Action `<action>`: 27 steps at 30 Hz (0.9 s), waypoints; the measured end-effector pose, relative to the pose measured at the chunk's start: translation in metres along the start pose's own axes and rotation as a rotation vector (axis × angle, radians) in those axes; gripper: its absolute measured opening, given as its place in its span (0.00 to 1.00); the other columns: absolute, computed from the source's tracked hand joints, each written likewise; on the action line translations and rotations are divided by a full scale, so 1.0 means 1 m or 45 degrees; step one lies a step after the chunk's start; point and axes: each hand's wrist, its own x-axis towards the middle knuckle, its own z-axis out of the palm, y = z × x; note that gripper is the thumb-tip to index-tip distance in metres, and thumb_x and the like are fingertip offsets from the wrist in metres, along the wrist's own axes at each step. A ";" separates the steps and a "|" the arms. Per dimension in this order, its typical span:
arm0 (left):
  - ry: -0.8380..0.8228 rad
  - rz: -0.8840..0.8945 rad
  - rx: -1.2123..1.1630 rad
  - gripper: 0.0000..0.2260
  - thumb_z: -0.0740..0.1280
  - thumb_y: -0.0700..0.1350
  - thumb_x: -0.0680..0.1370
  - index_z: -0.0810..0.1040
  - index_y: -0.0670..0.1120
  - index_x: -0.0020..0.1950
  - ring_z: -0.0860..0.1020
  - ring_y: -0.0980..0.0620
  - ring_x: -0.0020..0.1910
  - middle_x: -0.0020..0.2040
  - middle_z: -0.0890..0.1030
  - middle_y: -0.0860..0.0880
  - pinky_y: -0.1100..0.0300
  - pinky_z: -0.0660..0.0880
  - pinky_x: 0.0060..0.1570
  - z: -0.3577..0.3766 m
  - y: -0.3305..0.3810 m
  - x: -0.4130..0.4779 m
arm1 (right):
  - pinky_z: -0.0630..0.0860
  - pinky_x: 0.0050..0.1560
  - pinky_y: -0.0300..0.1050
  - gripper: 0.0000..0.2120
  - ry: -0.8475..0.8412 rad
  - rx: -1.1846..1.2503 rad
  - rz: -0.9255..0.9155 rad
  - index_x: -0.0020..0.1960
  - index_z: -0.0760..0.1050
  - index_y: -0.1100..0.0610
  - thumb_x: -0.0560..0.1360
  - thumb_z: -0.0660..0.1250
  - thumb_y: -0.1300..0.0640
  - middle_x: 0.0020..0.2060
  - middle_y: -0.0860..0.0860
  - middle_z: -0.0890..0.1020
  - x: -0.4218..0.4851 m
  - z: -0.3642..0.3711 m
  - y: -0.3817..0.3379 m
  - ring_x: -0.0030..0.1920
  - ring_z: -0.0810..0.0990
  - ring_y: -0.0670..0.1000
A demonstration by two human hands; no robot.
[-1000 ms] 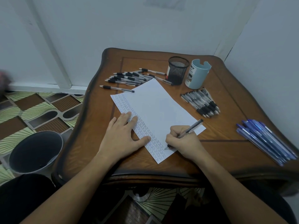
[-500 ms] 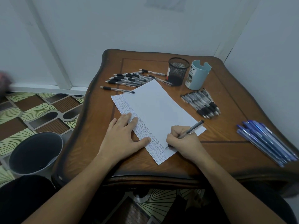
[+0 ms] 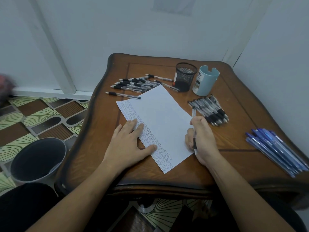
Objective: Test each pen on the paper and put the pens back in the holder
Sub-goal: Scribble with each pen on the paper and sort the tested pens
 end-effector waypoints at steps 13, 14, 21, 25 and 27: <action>0.002 -0.005 0.010 0.45 0.44 0.77 0.65 0.57 0.55 0.77 0.49 0.56 0.77 0.79 0.53 0.53 0.56 0.40 0.73 -0.001 0.001 -0.001 | 0.76 0.34 0.42 0.11 0.132 -0.480 -0.056 0.61 0.77 0.50 0.81 0.64 0.60 0.46 0.52 0.81 0.069 -0.057 -0.061 0.39 0.79 0.50; -0.002 -0.008 0.005 0.45 0.44 0.77 0.65 0.57 0.56 0.77 0.49 0.56 0.77 0.79 0.52 0.53 0.56 0.40 0.73 -0.001 0.001 -0.001 | 0.77 0.39 0.44 0.12 0.202 -0.532 -0.082 0.62 0.77 0.50 0.80 0.66 0.59 0.49 0.51 0.81 0.083 -0.068 -0.065 0.43 0.80 0.50; 0.001 -0.004 0.010 0.46 0.42 0.79 0.64 0.56 0.57 0.77 0.47 0.57 0.77 0.79 0.51 0.55 0.57 0.37 0.71 -0.002 0.001 -0.001 | 0.78 0.57 0.55 0.05 0.490 -0.854 0.103 0.51 0.78 0.54 0.76 0.71 0.60 0.57 0.56 0.81 0.141 -0.122 -0.041 0.54 0.79 0.57; 0.014 -0.005 0.011 0.50 0.36 0.81 0.61 0.56 0.58 0.77 0.48 0.56 0.77 0.79 0.51 0.55 0.55 0.38 0.72 -0.001 0.000 0.001 | 0.74 0.54 0.48 0.06 0.408 -1.064 0.138 0.51 0.83 0.59 0.78 0.69 0.60 0.57 0.57 0.83 0.147 -0.122 -0.031 0.54 0.78 0.56; 0.016 0.002 0.029 0.49 0.35 0.80 0.62 0.55 0.58 0.77 0.48 0.57 0.77 0.79 0.50 0.56 0.56 0.37 0.71 -0.001 0.000 0.001 | 0.73 0.51 0.46 0.08 0.399 -1.093 0.132 0.51 0.84 0.61 0.78 0.68 0.59 0.56 0.57 0.83 0.145 -0.122 -0.033 0.52 0.77 0.55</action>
